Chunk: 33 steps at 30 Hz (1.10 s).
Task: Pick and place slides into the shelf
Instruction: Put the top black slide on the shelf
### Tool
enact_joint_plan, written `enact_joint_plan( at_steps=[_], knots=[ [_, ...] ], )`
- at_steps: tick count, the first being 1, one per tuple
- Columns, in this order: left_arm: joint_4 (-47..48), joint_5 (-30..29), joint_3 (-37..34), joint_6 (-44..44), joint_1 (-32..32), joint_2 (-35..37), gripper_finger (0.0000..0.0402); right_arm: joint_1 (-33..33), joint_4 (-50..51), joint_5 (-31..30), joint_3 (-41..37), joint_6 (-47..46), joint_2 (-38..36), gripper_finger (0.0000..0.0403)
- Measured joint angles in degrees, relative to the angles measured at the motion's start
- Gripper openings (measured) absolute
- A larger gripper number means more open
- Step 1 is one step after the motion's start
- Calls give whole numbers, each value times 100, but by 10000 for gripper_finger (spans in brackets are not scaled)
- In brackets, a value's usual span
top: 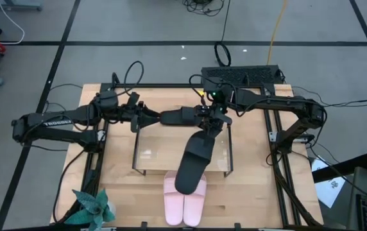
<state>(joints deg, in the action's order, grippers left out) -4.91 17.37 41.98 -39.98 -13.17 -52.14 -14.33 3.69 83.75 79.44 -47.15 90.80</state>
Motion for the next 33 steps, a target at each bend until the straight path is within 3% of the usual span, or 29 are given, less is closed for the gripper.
enact_joint_plan(
  at_steps=[9,15,24,29,33],
  knots=[
    [-949,-209,0,90,478,-227,212,-97,196,-1142,0,710,9,0],
    [-877,-254,-4,-458,623,-341,212,-382,901,-1951,0,1636,9,0],
    [-830,-261,-2,-816,680,-448,212,-467,1673,-2045,-7,2281,9,0],
    [-719,-231,79,-250,843,-766,212,-472,1659,-2043,-7,2279,9,1],
    [-220,-232,638,387,666,-912,212,-412,1604,-1817,-7,2103,9,1]
  ],
)
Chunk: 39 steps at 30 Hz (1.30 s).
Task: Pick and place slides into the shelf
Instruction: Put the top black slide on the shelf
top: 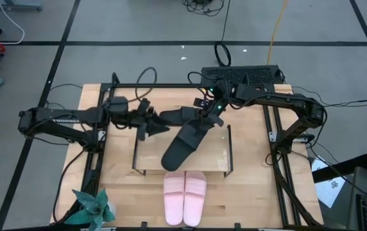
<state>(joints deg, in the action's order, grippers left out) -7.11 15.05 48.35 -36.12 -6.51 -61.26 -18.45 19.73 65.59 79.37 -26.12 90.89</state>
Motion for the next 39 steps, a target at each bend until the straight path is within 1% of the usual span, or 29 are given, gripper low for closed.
enact_joint_plan(
  at_steps=[5,8,13,15,17,20,24,28,31,33,39],
  knots=[
    [1397,94,1032,601,-405,-364,211,223,-207,48,0,-131,0,2],
    [2148,137,1681,919,-565,-666,212,319,-190,-59,0,-147,0,2],
    [3097,116,2618,1199,-445,-1164,212,267,-106,-379,0,-25,0,2],
    [3421,-94,2989,1299,-294,-1243,212,203,-121,-422,0,-20,0,2],
    [4015,-493,3306,1493,-86,-1258,212,131,-116,-422,0,-19,0,2],
    [4638,-1371,3624,1809,369,-1262,212,26,-151,-408,0,-36,0,1],
    [4738,-2467,3730,2261,1028,-1238,212,-109,-227,-386,0,-158,0,1],
    [4666,-3069,3747,2953,1471,-1386,212,-230,-908,-69,0,-714,0,2],
    [4695,-3601,3736,3398,1655,-1540,212,-307,-1601,202,0,-1317,0,2],
    [4682,-3941,3736,3630,1733,-1610,212,-335,-1877,237,1,-1640,0,2],
    [4591,-4664,3736,4156,1948,-1790,212,-318,-1787,382,4,-1870,80,2]
  ],
)
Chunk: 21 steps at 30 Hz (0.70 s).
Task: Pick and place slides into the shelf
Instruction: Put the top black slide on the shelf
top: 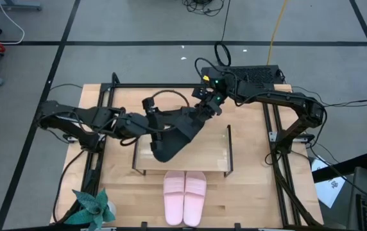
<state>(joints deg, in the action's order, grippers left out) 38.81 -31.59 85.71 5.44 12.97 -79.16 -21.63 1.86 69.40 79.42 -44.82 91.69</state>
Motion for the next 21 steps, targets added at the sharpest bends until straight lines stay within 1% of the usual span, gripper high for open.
enact_joint_plan(
  at_steps=[7,11,15,21],
  knots=[
    [-120,-40,0,82,66,-55,211,-2,-164,133,2,-255,327,2],
    [-146,8,0,73,98,-91,211,5,-576,188,0,-670,507,2],
    [-54,9,2,113,140,-159,211,9,-1032,301,0,-1065,510,2],
    [83,57,4,89,142,-150,211,7,-1159,393,0,-1328,523,2]
  ],
)
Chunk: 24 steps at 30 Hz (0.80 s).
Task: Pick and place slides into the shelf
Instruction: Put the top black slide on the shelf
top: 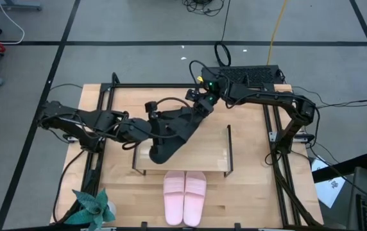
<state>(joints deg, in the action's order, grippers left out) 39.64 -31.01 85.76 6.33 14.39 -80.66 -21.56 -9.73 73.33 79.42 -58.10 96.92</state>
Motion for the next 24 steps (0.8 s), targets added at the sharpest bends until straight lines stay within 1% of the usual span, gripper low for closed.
enact_joint_plan(
  at_steps=[3,12,15,19,24],
  knots=[
    [121,16,75,2,19,2,212,0,14,2,0,5,0,2],
    [624,-37,710,-52,224,4,211,-57,11,66,0,-16,-11,2],
    [789,-35,723,-132,264,-13,211,-55,8,67,0,-16,-11,2],
    [981,-36,717,-260,243,-217,211,-55,8,66,0,-16,-11,2],
    [1015,-93,719,-236,240,-435,211,-47,8,49,0,-84,-11,2]
  ],
)
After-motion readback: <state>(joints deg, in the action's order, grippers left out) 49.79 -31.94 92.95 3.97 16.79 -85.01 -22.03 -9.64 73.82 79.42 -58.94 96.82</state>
